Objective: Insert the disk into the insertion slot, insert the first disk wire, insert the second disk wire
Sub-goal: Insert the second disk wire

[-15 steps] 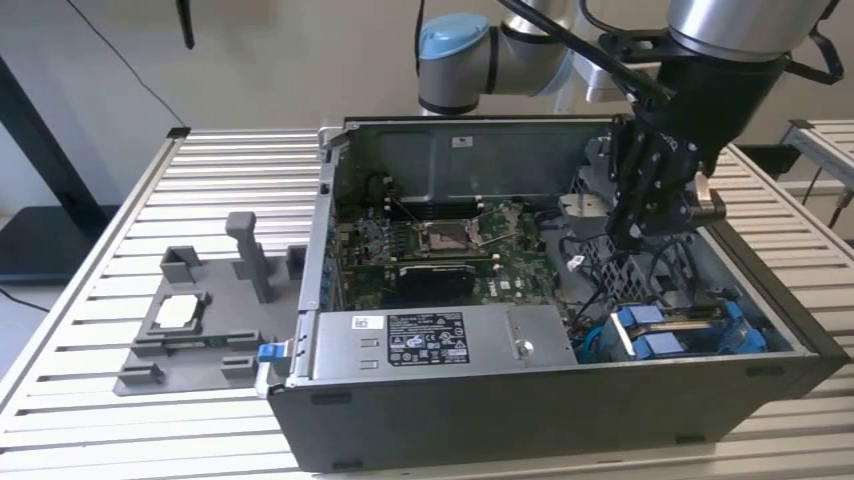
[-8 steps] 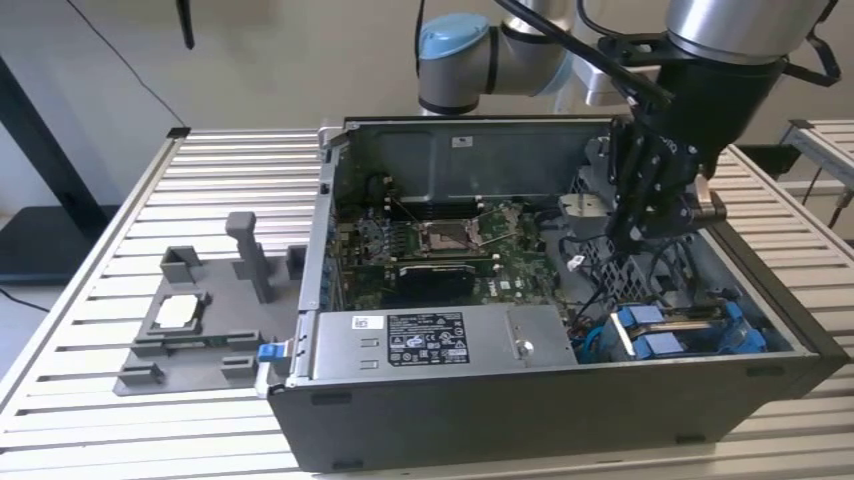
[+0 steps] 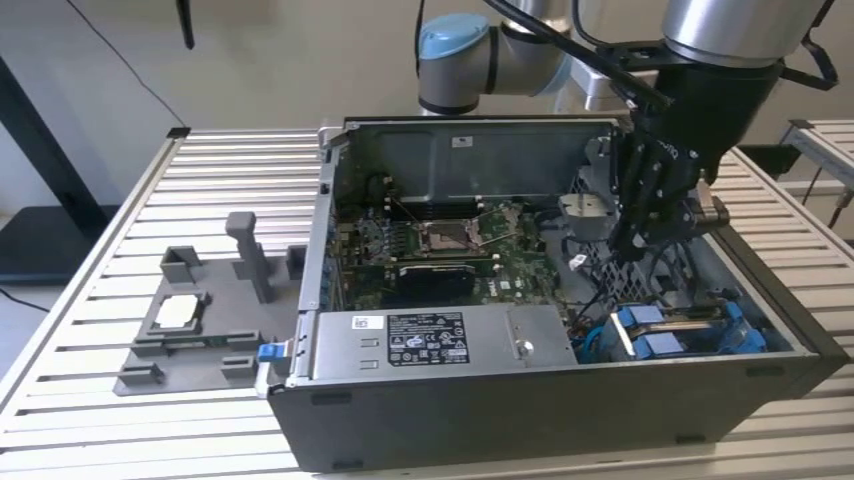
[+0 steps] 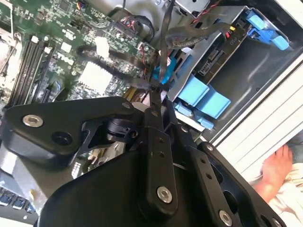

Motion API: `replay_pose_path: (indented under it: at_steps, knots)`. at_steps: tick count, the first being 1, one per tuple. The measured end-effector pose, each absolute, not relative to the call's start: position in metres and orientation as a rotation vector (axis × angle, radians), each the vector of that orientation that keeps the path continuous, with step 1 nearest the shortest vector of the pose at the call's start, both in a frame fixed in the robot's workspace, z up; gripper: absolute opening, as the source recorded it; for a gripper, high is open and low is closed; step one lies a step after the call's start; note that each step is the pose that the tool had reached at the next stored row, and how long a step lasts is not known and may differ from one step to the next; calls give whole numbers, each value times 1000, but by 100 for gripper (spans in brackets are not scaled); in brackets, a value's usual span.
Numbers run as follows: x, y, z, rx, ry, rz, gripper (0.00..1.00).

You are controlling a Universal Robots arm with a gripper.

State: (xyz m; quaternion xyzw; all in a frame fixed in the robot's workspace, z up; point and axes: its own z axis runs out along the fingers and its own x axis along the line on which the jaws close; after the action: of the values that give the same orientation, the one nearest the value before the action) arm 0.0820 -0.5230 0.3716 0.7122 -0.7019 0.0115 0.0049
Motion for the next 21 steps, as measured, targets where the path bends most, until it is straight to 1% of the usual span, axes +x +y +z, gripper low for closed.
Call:
replay_pose_path:
  at_steps: [1,6,9,17,21]
  knots:
    - [82,-523,371,2231,-2198,37,18]
    - [84,-523,370,2230,-2199,38,18]
    - [90,-527,369,2225,-2193,25,16]
    - [108,-539,368,2192,-2159,-50,16]
    - [119,-544,366,2181,-2147,-74,16]
